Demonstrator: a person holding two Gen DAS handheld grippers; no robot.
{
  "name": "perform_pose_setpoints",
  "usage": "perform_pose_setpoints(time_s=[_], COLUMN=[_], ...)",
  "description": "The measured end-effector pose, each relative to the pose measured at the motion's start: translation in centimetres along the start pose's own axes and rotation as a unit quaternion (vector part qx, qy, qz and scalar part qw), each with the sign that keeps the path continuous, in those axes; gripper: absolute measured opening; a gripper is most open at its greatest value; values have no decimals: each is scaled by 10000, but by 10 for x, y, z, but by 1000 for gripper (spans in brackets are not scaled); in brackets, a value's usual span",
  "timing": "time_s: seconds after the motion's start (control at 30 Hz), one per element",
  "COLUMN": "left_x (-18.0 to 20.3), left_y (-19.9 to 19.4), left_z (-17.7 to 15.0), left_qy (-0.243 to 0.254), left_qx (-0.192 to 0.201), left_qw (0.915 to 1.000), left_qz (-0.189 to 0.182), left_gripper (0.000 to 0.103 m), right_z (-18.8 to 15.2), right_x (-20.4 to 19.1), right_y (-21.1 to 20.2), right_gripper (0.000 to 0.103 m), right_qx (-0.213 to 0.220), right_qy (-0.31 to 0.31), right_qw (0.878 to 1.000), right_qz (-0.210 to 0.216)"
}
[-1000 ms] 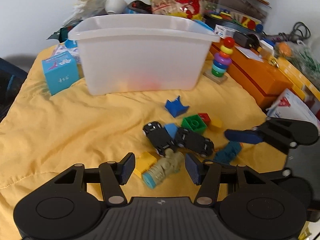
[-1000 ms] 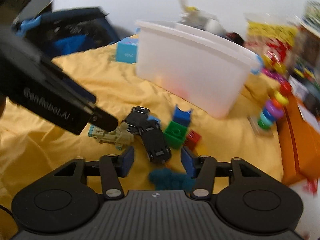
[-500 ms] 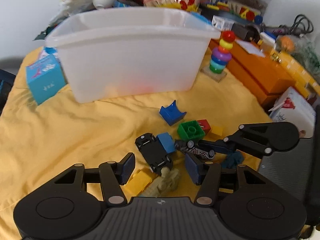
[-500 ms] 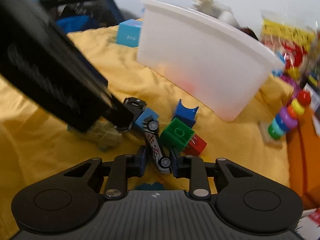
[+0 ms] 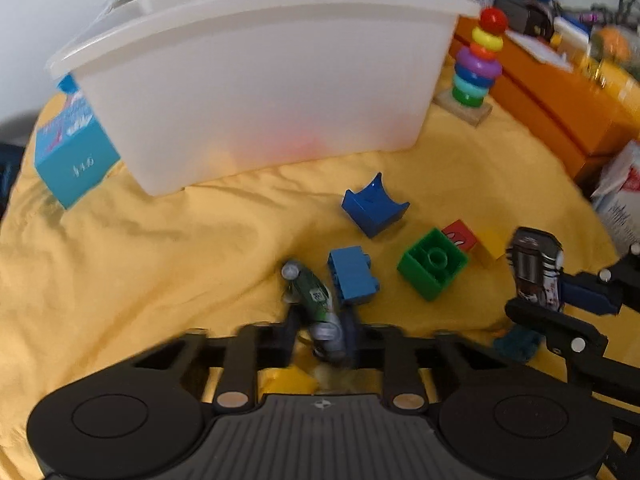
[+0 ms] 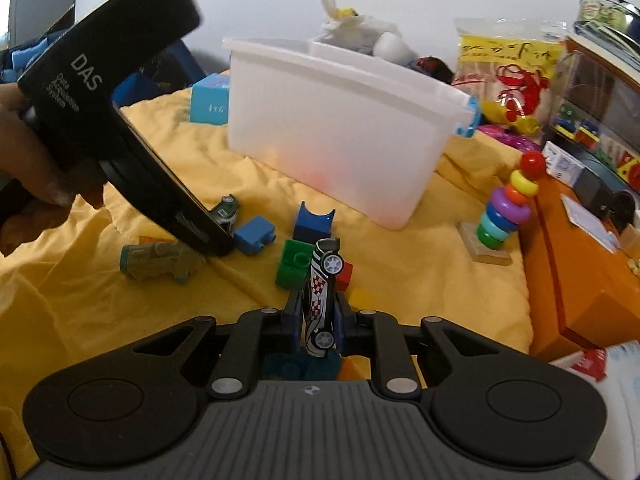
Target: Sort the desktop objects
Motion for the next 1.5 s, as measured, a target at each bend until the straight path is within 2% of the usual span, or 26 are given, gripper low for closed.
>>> perform_pose_setpoints(time_s=[0.07,0.13,0.2,0.3,0.37,0.47,0.5,0.53,0.6,0.63,0.67,0.7,0.73,0.8,0.9,1.0,1.07,1.17,1.27,1.37,1.43,1.5], left_x=[-8,-10,-9,0,7,8,6,1,-4,-7,-8,-8,-6,-1,6,17,21,21,21,21,19,16], left_y=[-14,-38,-62,-80,-76,-61,-59,-58,-64,-67,-70,-73,-74,-76,-79,-77,-70,-63,-61,-62,-66,-76], left_z=[-3,-10,-22,-52,-77,-103,-106,-109,-109,-108,-107,-107,-107,-108,-109,-107,-105,-103,-104,-104,-103,-99], left_qy=[-227,-313,-503,-768,-937,-1237,-1330,-1409,-1370,-1280,-1136,-960,-740,-264,457,1018,1167,1152,994,966,952,896], left_qx=[130,316,351,45,-275,-741,-792,-796,-589,-439,-295,-182,-86,56,348,594,582,551,521,510,536,719], left_qw=[9991,9964,9897,9765,9687,9656,9656,9676,9751,9800,9855,9898,9933,9978,9979,9930,9914,9916,9925,9926,9926,9919], left_qz=[-342,-727,-1294,-2012,-2284,-2163,-2092,-1938,-1643,-1461,-1225,-1041,-882,-599,-291,-120,-108,-214,-488,-527,-534,-546], left_gripper=[16,16,16,16,16,17,23,26,37,41,48,51,51,51,51,51,51,49,35,34,34,34], right_z=[-1,1,-1,-17,-32,-49,-48,-47,-46,-45,-47,-46,-46,-44,-39,-37,-39,-44,-48,-48,-46,-40], right_x=[-4,-3,-4,-12,-16,-25,-24,-22,-17,-16,-16,-17,-19,-22,-25,-31,-33,-32,-34,-38,-38,-37], right_y=[-11,-22,-25,-25,-18,-9,-9,-8,-8,-10,-15,-17,-19,-24,-29,-22,-16,-10,-8,-11,-16,-24], right_gripper=[18,18,18,18,18,18,19,20,32,34,43,55,60,61,64,62,57,47,48,44,33,32], right_qx=[114,218,220,-111,-443,-683,-633,-640,-650,-612,-577,-564,-573,-556,-440,-522,-622,-724,-720,-689,-644,-508], right_qy=[244,667,1058,1678,2135,2421,2473,2521,2457,2333,2232,2110,1947,1620,1520,1425,1322,1324,1351,1101,1140,1096], right_qw=[9995,9959,9890,9705,9533,9416,9405,9406,9499,9556,9601,9655,9713,9797,9820,9843,9868,9864,9860,9898,9896,9906], right_qz=[176,569,1005,1726,2089,2240,2241,2183,1820,1694,1583,1417,1237,1040,1034,899,696,647,663,591,601,636])
Point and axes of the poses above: each gripper's, at about its wrist camera, not at the fingertips, and y roughly the way its jaws point, x to its right, z to its top, the point moved 7 cm from there along y, roughly the way its jaws point, and after that the axes turned 11 degrees about z, right-handed, at the moved point
